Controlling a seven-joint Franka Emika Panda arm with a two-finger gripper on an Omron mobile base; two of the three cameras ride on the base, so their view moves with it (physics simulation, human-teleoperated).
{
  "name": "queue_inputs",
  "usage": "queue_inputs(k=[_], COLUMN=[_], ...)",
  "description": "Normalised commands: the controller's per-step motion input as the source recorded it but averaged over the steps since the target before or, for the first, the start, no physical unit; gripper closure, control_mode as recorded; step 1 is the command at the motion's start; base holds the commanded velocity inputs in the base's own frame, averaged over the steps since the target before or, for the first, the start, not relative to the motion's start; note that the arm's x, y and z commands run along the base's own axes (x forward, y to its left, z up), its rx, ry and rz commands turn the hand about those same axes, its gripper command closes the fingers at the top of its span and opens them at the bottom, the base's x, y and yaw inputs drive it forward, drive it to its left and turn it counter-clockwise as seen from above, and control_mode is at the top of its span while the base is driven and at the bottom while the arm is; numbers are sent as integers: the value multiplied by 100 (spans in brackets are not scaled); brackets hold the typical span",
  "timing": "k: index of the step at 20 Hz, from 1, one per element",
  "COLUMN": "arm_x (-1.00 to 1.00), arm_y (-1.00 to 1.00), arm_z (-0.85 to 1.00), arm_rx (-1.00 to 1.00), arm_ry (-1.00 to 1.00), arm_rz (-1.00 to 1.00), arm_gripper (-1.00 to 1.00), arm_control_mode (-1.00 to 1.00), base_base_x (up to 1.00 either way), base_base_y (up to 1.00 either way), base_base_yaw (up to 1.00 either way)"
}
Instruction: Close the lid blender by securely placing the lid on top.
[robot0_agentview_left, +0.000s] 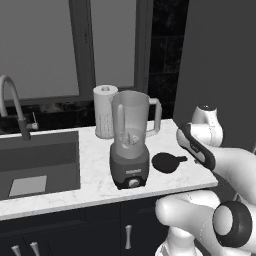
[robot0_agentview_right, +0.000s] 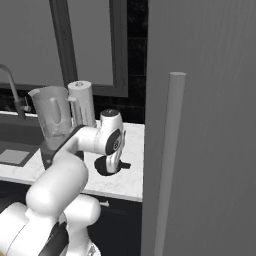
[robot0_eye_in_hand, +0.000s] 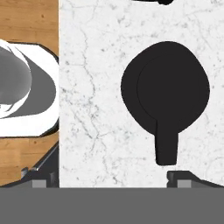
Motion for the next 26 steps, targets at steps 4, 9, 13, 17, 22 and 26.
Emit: queue_inputs(k=[4, 9, 13, 17, 22, 26], arm_x=[0, 5, 14, 31, 36, 21], arm_y=[-8, 0, 0, 0, 0, 0], arm_z=[-14, -13, -19, -15, -17, -20], arm_rx=[1, 0, 0, 0, 0, 0], arm_ry=[0, -1, 0, 0, 0, 0], arm_rz=[3, 2, 1, 0, 0, 0], arm_gripper=[-100, -100, -100, -100, -100, -100], arm_control_mode=[-100, -100, -100, -100, -100, -100], base_base_x=[0, 0, 0, 0, 0, 0], base_base_y=[0, 0, 0, 0, 0, 0], base_base_yaw=[0, 0, 0, 0, 0, 0])
